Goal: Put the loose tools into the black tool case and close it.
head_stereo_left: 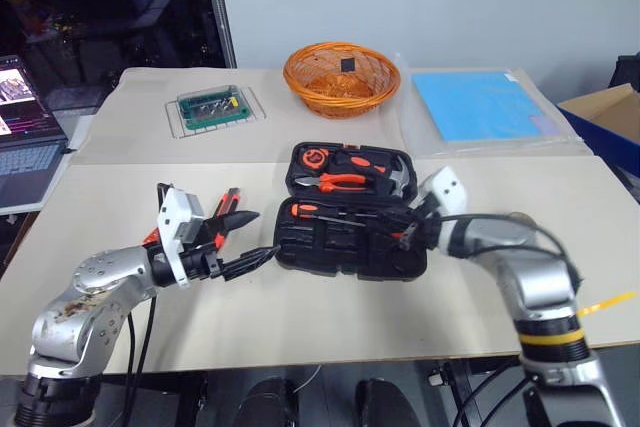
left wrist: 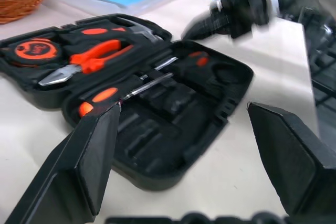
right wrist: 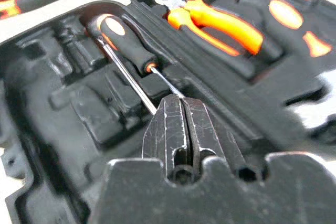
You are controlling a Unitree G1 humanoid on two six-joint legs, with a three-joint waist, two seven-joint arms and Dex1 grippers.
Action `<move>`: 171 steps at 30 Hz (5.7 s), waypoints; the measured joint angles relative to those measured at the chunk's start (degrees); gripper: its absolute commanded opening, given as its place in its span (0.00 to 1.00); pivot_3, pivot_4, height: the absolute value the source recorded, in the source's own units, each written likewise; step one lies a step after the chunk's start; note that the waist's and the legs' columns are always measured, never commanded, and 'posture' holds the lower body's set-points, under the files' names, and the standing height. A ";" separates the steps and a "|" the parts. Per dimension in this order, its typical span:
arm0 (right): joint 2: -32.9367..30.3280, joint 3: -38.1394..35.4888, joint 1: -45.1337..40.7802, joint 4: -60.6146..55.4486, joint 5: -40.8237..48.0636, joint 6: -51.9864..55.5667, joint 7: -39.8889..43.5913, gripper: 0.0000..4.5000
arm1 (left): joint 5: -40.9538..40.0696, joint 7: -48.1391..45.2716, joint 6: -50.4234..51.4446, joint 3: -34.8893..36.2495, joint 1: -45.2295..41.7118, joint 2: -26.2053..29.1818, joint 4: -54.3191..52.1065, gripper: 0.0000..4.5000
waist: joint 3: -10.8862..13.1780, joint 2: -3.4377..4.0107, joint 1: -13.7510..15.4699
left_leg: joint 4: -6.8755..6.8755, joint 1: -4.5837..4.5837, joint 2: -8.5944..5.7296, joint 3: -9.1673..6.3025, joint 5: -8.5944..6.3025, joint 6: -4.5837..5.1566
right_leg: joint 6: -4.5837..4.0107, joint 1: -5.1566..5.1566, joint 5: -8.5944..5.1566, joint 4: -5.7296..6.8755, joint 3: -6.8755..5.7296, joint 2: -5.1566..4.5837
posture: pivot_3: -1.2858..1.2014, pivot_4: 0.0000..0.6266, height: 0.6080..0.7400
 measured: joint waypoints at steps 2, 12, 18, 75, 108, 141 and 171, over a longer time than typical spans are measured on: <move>-2.98 4.62 -0.63 -0.29 -4.40 -3.57 -0.30 0.02 | 0.07 0.97 0.48 -0.43 -0.15 -0.02 -0.08 0.91 | -0.05 -0.03 -0.05 | 0.00 0.21 0.00 0.18 -0.13 0.22 | 0.02 0.14 0.01 -0.02 0.02 0.02 | 0.52 0.24 1.00; -11.29 12.92 -4.85 3.63 -12.89 -14.84 7.35 0.02 | 3.33 5.21 0.66 0.01 -0.56 0.02 0.73 0.91 | -0.41 -0.62 0.52 | -0.06 0.86 0.13 0.21 -0.27 0.40 | 0.01 0.51 -0.02 -0.19 -0.03 0.12 | 0.52 0.24 1.00; -1.85 -3.95 0.67 -6.47 11.62 -13.94 9.46 0.20 | 6.67 17.44 5.33 4.88 -0.56 -1.29 4.63 0.91 | -0.26 -0.56 0.32 | -0.20 0.51 0.15 0.21 -0.18 0.29 | -0.04 0.29 0.05 -0.05 0.08 0.10 | 0.52 0.24 1.00; -18.40 -44.73 45.94 -44.51 37.56 -5.00 6.10 1.00 | 39.52 -26.03 -24.97 -36.17 -47.25 -9.67 54.44 0.11 | -0.23 -0.76 1.40 | 0.91 -0.11 0.16 0.55 -0.65 1.08 | 0.49 0.21 0.24 -0.17 -0.40 -0.09 | 0.52 0.24 1.00; -20.70 -41.50 44.51 -44.03 40.03 -4.88 0.70 1.00 | 28.07 -11.29 -6.16 -17.98 -31.48 -18.91 39.04 0.01 | -0.24 -0.73 1.90 | 1.02 -0.08 0.09 0.46 -0.70 1.18 | 0.62 0.37 0.27 -0.15 -0.54 -0.33 | 0.52 0.24 1.00; -20.81 -41.42 46.00 -44.31 38.66 -4.88 2.53 1.00 | 27.35 -2.26 8.10 -22.26 -26.47 -18.03 29.66 0.01 | -1.29 -0.26 1.12 | 0.97 0.25 0.14 0.53 -0.73 1.19 | 0.58 0.48 0.32 -0.17 -0.32 -0.44 | 0.52 0.24 1.00; -20.80 -39.68 44.50 -43.85 38.21 -4.91 2.43 1.00 | 26.73 3.86 3.25 -23.73 -27.52 -17.04 30.32 0.01 | -1.28 -0.28 1.62 | 0.71 0.09 0.08 0.57 -0.75 1.22 | 0.43 0.34 0.23 -0.41 -0.31 -0.65 | 0.52 0.24 1.00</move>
